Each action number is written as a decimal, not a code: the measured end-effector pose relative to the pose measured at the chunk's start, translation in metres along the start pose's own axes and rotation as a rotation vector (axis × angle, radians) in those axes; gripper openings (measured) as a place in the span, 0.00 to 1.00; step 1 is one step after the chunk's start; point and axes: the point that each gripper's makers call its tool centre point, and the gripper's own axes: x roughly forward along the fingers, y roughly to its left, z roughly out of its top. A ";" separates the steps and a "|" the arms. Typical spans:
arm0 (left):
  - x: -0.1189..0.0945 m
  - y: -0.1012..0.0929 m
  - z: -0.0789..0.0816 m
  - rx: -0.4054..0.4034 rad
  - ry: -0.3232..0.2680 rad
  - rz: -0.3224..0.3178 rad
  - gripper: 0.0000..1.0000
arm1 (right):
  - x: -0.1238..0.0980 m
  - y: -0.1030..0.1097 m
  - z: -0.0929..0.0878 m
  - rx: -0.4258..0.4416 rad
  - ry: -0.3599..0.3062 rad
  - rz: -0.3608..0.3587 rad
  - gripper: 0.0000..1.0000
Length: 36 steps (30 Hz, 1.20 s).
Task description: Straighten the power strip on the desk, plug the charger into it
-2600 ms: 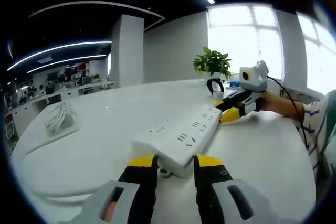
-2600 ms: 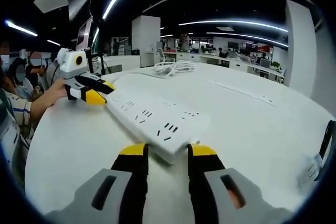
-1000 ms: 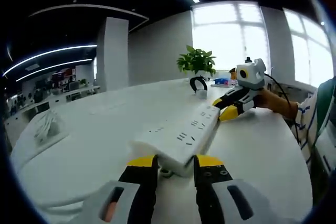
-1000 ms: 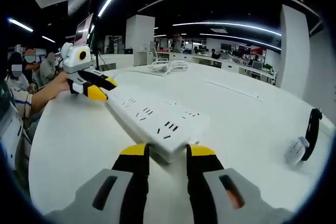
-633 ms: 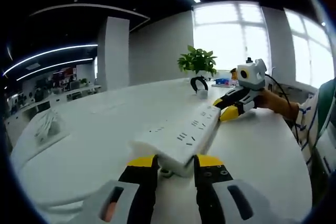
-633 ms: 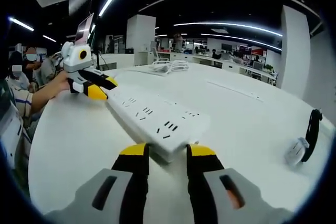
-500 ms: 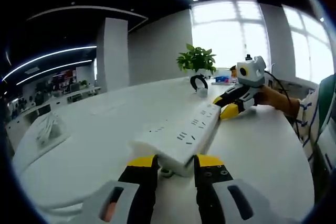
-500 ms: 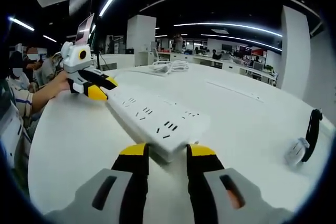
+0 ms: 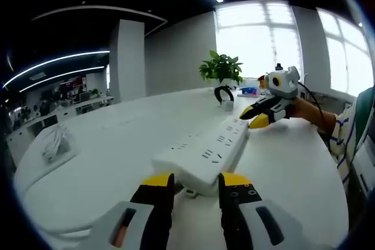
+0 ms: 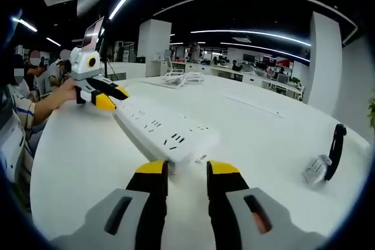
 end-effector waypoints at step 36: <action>-0.015 0.019 0.029 -0.106 -0.170 0.029 0.28 | -0.062 -0.265 -0.023 0.281 -0.100 -0.362 0.19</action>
